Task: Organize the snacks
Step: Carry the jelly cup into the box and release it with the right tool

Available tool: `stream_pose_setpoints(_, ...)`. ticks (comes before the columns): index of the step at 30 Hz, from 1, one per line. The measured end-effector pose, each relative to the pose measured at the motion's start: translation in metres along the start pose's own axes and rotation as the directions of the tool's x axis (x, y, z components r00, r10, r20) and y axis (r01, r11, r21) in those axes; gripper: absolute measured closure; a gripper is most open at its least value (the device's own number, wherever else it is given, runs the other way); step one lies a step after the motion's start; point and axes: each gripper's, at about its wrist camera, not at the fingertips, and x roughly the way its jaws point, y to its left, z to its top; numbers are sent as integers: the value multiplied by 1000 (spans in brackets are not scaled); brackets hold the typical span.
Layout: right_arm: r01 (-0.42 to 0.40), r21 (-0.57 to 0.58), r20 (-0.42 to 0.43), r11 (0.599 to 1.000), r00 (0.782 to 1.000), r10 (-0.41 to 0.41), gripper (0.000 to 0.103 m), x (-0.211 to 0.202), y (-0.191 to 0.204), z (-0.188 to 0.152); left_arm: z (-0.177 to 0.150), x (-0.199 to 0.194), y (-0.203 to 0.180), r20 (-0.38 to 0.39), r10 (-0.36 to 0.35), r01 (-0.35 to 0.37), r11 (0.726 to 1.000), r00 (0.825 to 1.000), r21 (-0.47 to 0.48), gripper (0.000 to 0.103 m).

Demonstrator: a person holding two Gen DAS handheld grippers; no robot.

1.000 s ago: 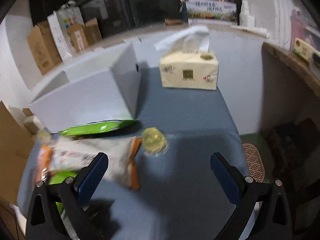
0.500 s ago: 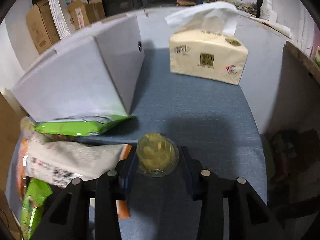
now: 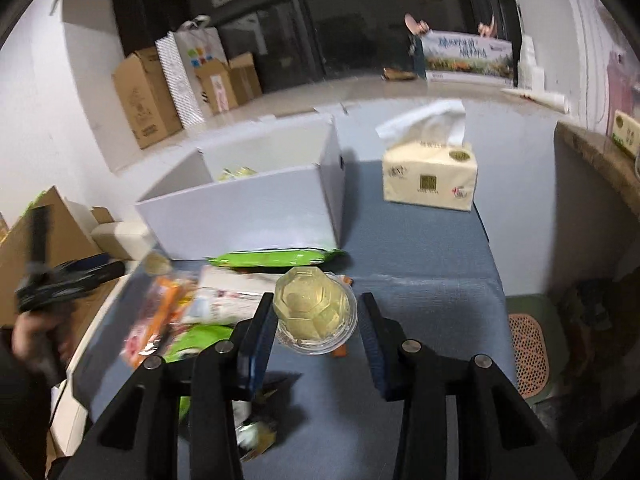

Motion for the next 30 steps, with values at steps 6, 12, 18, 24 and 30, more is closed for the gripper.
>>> stream_pose_setpoints(6, -21, -27, 21, 999, 1000, 22, 59, -18, 19, -10, 6, 48, 16, -101, 48, -51, 998, 994, -23, 30)
stream_pose_setpoints(12, -23, -47, 3, 999, 1000, 24, 58, -13, 27, -16, -1, 55, 14, -93, 29, -30, 1000, 995, -8, 67)
stream_pose_setpoints(18, -41, -44, 5, 998, 999, 42, 58, -15, 32, -18, -4, -2, 10, 30, -28, 28, 999, 999, -16, 70)
stream_pose_setpoints(24, -85, -58, 23, 995, 996, 87, 58, -15, 47, -4, 1, -79, -14, 190, -130, 129, 991, 973, 20, 70)
stream_pose_setpoints(30, -142, -89, 42, 986, 988, 146, 58, 4, 67, 43, 54, -107, -33, 277, -172, 160, 985, 945, 64, 70)
